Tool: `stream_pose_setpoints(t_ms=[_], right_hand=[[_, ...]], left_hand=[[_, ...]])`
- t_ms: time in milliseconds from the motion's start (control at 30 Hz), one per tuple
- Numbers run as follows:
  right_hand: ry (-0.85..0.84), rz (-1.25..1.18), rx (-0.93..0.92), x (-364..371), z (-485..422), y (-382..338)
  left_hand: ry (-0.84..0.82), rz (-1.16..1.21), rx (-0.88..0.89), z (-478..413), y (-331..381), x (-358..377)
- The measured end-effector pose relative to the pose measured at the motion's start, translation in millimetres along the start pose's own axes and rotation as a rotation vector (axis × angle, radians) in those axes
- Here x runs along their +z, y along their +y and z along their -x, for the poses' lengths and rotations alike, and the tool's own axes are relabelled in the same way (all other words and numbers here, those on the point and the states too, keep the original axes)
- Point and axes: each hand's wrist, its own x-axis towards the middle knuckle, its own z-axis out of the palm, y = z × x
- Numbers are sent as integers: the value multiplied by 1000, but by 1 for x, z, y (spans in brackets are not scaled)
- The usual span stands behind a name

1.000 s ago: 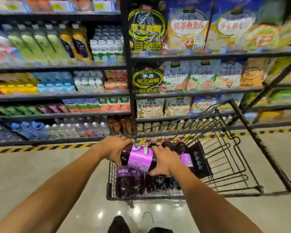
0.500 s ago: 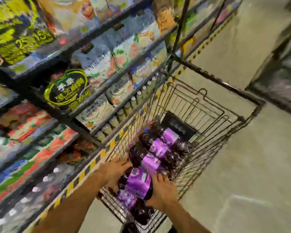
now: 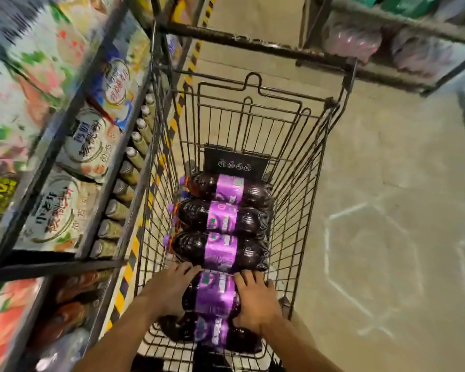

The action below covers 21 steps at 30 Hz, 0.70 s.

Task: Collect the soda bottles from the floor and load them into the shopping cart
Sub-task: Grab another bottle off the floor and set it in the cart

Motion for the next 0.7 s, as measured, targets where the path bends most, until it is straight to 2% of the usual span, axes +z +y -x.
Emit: stream_pose_setpoints(t_ms=[333,567,700], right_hand=[[33,-48,10,28,-17,4],[78,4,40,39,-10,9],[69,8,13,11,12,18]], left_hand=[[-58,-103,-41,-25,-4,16],[76,-90,-149,2,12,24],[106,-107,-220,25,23,-6]])
